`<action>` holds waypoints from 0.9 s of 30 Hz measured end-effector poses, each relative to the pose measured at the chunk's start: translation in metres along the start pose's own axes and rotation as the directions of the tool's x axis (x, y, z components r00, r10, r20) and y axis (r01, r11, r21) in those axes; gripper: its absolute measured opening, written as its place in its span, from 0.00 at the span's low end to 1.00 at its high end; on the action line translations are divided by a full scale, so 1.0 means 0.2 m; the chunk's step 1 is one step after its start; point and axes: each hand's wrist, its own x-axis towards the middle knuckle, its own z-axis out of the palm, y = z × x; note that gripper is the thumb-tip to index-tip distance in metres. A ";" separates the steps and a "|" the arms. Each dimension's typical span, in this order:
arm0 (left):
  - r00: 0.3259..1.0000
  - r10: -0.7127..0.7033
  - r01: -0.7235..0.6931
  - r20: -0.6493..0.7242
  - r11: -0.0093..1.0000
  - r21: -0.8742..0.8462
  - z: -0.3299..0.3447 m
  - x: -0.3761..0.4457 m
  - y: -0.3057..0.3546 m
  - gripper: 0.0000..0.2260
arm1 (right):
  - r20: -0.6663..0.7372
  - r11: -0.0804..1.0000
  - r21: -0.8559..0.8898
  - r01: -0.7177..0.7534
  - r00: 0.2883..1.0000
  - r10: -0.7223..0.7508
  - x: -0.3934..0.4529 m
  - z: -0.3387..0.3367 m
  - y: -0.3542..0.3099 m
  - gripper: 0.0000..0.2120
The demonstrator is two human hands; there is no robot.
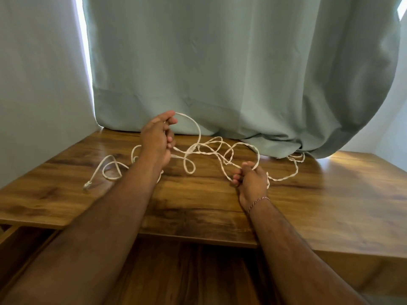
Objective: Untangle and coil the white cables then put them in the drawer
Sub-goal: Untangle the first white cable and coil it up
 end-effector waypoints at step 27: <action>0.674 0.375 -0.574 0.636 -0.277 0.771 0.03 0.10 0.05 0.15 | 0.437 0.588 -0.549 0.594 0.804 -0.404 0.06 0.25 -0.44 0.12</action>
